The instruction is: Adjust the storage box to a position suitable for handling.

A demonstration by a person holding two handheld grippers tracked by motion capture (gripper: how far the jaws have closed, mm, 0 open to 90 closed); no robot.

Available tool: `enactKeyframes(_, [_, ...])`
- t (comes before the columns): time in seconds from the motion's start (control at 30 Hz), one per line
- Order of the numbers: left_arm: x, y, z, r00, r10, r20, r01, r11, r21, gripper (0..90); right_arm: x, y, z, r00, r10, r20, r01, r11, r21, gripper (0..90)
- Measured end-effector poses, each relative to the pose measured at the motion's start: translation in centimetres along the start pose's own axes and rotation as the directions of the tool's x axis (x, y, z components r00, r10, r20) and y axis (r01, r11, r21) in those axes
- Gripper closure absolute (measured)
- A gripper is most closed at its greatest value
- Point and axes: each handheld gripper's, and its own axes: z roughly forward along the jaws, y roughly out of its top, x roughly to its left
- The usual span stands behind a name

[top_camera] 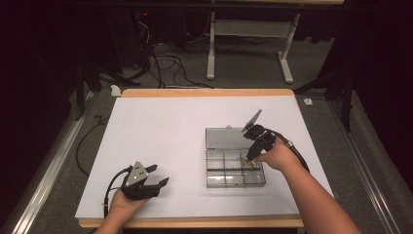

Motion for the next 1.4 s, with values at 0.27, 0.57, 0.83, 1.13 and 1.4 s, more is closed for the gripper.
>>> enactKeyframes(0.27, [0.0,0.0,0.0,1.0000,-0.003,-0.005,0.003,1.0000,-0.009,34.7,-0.1,-0.8,-1.2,0.9999,0.003,0.013,-0.003,1.000,-0.018,72.7])
enactKeyframes(0.57, [0.0,-0.1,-0.1,1.0000,-0.003,-0.006,0.003,0.9999,-0.013,34.7,-0.4,-2.0,-2.3,0.9995,0.020,0.023,-0.019,0.999,-0.040,72.6])
enactKeyframes(0.83, [0.0,0.0,0.0,1.0000,-0.004,-0.008,0.004,0.9999,-0.012,34.7,-1.1,-3.4,-3.2,0.9980,0.055,0.031,-0.053,0.997,-0.048,72.6])
enactKeyframes(1.13, [0.0,-0.1,-0.1,1.0000,-0.005,-0.008,0.005,0.9999,-0.011,34.7,-1.9,-5.1,-3.5,0.9965,0.077,0.033,-0.075,0.996,-0.057,71.9])
enactKeyframes(1.4, [0.0,0.0,0.0,0.9999,-0.007,-0.009,0.006,0.9999,-0.010,34.7,-2.6,-6.7,-3.4,0.9930,0.113,0.034,-0.111,0.992,-0.055,70.0])
